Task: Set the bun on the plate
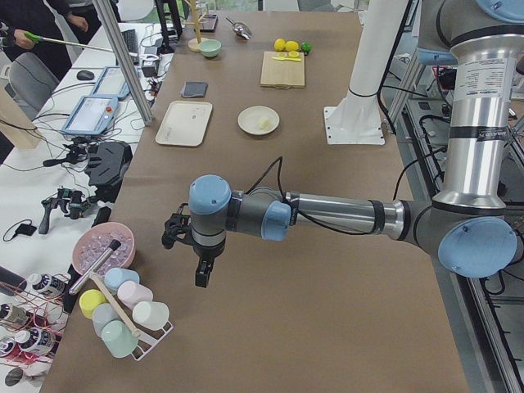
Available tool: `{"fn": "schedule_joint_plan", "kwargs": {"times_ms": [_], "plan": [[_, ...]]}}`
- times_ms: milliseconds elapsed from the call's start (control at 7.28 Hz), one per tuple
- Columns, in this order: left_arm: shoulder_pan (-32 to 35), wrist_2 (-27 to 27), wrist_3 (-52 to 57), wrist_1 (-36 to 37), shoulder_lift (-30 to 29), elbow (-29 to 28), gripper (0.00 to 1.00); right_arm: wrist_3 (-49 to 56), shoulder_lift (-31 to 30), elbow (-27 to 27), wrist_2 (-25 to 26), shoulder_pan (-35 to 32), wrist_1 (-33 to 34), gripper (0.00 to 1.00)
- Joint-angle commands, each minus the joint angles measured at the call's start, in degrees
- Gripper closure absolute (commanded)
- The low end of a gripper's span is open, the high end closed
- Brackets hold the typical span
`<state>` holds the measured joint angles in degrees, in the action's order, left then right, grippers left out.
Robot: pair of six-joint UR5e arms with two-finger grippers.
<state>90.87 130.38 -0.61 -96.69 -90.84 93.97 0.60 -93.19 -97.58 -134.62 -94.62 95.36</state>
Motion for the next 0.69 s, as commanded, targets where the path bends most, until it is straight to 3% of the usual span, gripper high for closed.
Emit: {"fn": "schedule_joint_plan", "kwargs": {"times_ms": [0,550], "plan": [[0.0,-0.1,0.1,0.0,0.0,-0.1,0.02,-0.1,0.4,-0.1,0.0,0.1,0.0,0.00],[0.0,-0.2,0.2,0.0,0.0,-0.4,0.02,0.0,0.3,-1.1,-0.1,0.1,0.1,0.00]]}}
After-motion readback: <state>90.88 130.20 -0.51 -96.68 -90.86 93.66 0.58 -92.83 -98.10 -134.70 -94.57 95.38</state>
